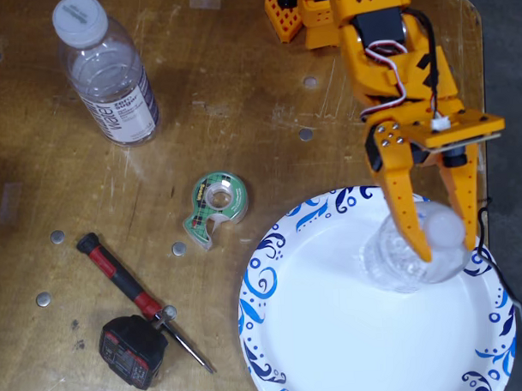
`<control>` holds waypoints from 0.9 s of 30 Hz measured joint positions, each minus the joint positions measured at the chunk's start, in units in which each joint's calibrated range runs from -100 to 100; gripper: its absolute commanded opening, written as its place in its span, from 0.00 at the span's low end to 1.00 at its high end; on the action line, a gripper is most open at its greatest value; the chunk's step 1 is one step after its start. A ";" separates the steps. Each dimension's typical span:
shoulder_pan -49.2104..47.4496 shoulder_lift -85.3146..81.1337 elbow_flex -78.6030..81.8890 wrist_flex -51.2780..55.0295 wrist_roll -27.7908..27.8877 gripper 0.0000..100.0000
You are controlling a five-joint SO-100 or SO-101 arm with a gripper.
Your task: Move the bottles to the plate
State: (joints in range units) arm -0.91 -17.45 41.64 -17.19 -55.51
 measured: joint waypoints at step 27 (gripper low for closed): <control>-1.37 3.94 3.42 -15.91 0.00 0.27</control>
State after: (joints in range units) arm -2.28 -13.51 45.05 -33.11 -55.51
